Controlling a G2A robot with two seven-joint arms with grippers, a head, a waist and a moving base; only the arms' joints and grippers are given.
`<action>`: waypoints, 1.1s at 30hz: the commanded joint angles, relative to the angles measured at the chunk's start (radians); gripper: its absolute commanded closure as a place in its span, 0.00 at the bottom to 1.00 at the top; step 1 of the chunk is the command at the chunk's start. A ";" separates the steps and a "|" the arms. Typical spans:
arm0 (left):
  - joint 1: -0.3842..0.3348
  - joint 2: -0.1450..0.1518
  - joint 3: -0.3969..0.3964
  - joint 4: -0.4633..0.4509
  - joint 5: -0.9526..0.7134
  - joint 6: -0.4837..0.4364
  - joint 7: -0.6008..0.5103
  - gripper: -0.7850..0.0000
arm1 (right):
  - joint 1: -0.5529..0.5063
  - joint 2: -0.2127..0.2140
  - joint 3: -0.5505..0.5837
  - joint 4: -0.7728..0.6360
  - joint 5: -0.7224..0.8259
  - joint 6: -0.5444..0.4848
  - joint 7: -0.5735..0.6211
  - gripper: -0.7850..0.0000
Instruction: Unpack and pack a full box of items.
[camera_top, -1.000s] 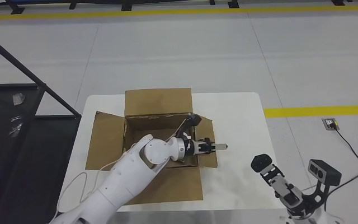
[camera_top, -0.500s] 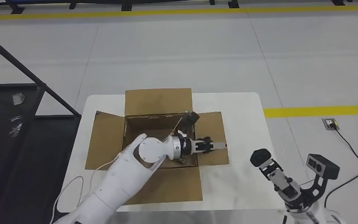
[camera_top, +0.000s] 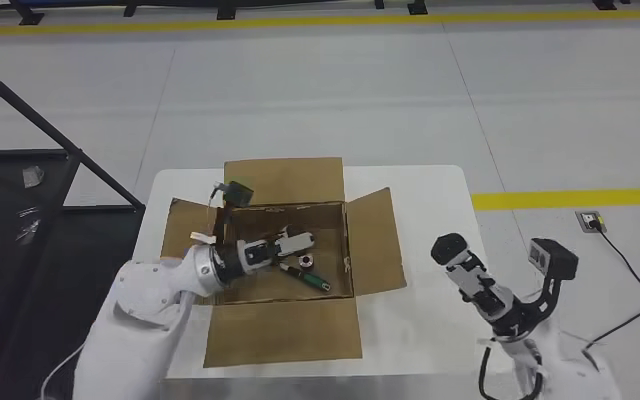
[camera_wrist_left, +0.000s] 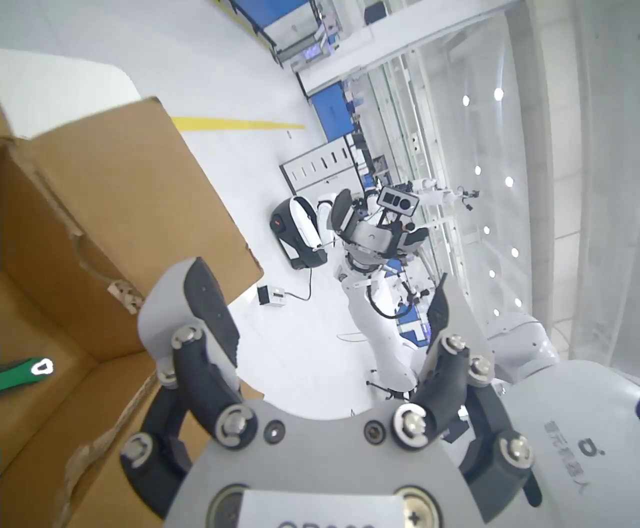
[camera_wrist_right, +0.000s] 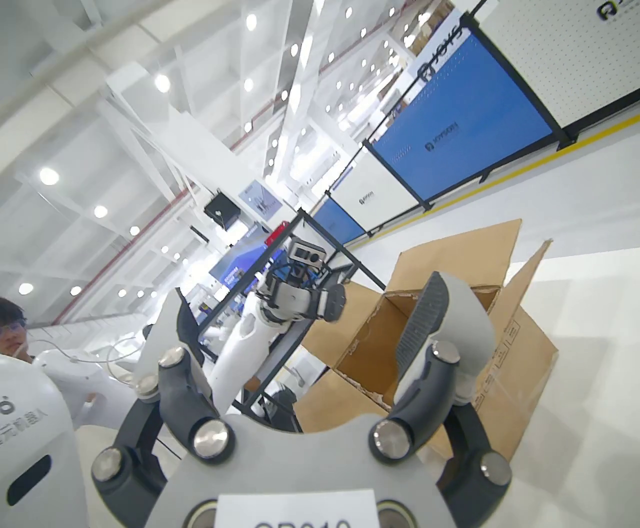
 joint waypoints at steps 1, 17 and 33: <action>0.087 0.015 -0.138 -0.048 -0.024 -0.012 -0.008 0.00 | 0.064 -0.001 -0.063 0.004 -0.089 0.057 0.024 0.00; 0.444 0.049 -0.614 0.019 -0.328 -0.184 -0.099 0.00 | 0.571 -0.073 -0.631 0.325 -0.493 0.344 0.100 0.00; 0.447 0.051 -0.588 -0.020 -0.295 -0.127 -0.028 0.00 | 0.651 -0.096 -0.757 0.307 -0.693 0.529 0.245 0.00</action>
